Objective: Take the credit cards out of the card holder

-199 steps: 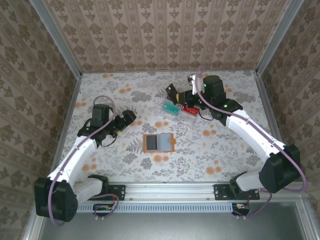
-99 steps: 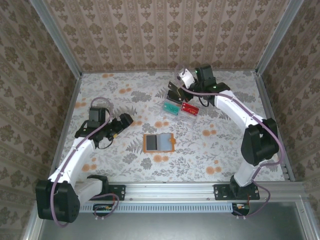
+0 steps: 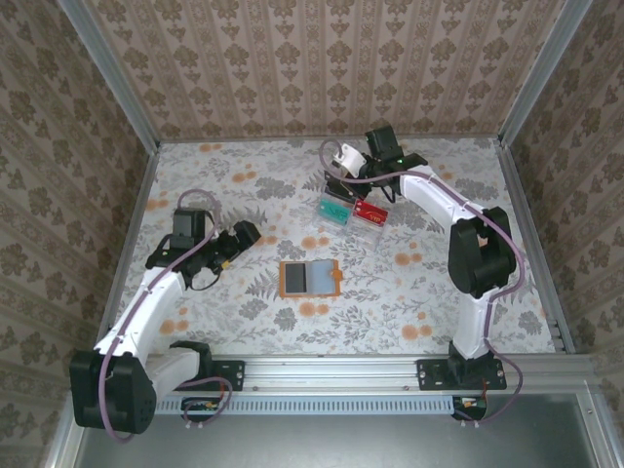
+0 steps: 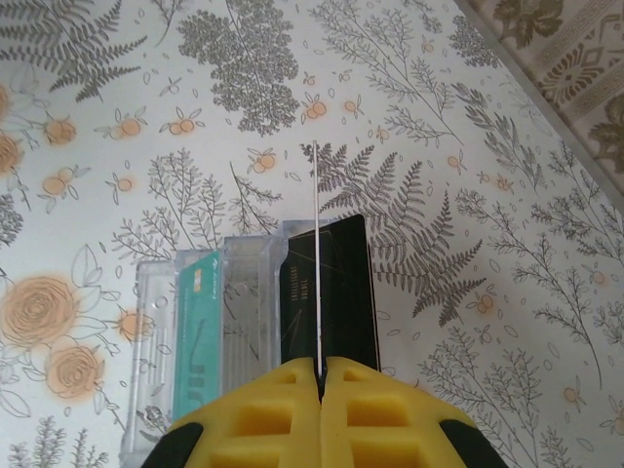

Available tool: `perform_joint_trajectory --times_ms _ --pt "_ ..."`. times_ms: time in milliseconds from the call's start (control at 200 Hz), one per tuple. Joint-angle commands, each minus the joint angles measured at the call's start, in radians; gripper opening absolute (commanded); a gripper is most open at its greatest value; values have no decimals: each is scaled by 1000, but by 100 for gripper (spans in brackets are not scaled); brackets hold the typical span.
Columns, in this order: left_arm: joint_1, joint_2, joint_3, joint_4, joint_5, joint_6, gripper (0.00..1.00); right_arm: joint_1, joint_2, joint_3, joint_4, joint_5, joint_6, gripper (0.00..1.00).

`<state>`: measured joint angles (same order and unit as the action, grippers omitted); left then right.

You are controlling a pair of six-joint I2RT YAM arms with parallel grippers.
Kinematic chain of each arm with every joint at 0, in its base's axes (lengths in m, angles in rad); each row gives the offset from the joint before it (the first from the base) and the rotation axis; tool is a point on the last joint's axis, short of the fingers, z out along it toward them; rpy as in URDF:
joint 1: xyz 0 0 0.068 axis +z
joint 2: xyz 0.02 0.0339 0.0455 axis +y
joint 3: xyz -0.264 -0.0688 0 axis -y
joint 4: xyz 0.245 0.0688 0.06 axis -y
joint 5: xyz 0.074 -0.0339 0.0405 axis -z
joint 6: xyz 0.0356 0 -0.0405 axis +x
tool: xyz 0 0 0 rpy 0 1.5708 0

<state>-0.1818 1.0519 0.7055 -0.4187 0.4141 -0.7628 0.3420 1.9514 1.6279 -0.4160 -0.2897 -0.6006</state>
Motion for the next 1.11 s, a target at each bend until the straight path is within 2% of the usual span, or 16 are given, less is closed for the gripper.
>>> perform_joint_trajectory --times_ms 0,295,630,760,910,1000,1100 --pt "7 0 -21 19 17 -4 100 -1 14 35 -54 34 -62 0" --pt "6 3 -34 40 31 -16 100 -2 24 37 -88 27 -97 0" --pt "5 -5 -53 45 45 -12 100 -2 19 47 -56 33 -40 25" --pt "5 -13 -61 46 45 -18 100 -3 -7 43 -36 36 -10 26" --pt "5 -24 -63 48 47 -19 100 -3 -71 41 -38 39 108 28" --pt "0 -41 -75 58 63 -31 100 -2 -134 19 -58 41 221 39" --pt "-15 -68 -100 74 78 -41 100 1 -246 -90 5 29 358 50"
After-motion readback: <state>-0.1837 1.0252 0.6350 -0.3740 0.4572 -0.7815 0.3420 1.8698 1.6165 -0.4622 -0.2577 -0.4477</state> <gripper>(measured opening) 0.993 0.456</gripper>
